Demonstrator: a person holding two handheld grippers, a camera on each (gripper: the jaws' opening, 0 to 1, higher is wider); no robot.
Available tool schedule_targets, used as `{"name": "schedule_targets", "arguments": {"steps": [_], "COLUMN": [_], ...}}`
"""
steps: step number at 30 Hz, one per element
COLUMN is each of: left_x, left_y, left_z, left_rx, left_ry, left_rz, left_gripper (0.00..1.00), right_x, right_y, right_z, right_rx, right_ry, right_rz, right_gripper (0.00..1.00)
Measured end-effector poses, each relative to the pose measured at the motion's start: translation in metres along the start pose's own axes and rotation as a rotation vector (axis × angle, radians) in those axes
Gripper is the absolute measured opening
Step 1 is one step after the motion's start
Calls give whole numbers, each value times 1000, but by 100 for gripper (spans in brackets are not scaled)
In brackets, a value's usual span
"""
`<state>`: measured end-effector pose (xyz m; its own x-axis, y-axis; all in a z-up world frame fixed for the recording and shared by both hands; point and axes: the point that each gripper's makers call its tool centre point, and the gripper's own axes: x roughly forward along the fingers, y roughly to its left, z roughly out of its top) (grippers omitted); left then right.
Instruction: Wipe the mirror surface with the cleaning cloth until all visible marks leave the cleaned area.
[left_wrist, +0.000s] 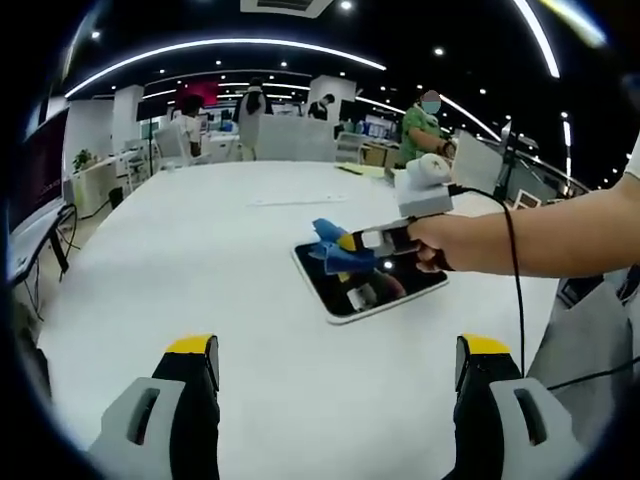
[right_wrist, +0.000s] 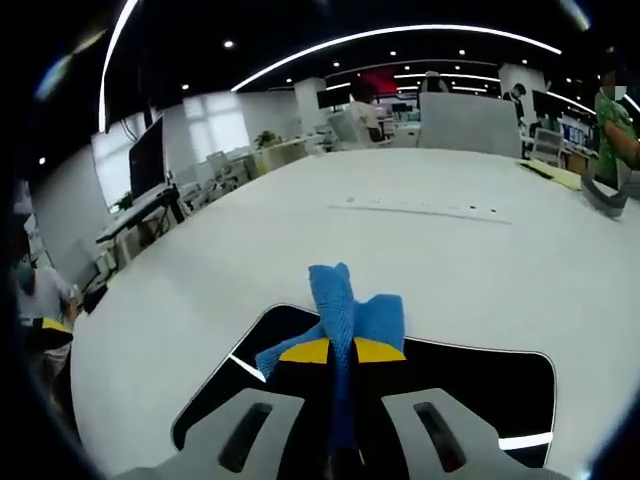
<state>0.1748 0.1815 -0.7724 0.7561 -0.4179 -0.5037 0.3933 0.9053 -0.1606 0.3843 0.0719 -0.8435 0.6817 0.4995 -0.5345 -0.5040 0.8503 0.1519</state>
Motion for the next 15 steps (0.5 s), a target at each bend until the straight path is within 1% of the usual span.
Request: {"name": "schedule_targets", "arguments": {"steps": [7,15], "left_x": [0,2], "left_y": [1,-3], "left_z": [1,5], "left_rx": [2,10], "left_ry": [-1,-3], "left_rz": [1,-9], "left_gripper": [99,99], "right_x": [-6,-13], "right_y": [-13,-30], "right_z": [-1,-4], "right_rx": [22,43], "right_ry": [-5,-7], "right_rz": [-13,-32], "right_gripper": [3,2]}}
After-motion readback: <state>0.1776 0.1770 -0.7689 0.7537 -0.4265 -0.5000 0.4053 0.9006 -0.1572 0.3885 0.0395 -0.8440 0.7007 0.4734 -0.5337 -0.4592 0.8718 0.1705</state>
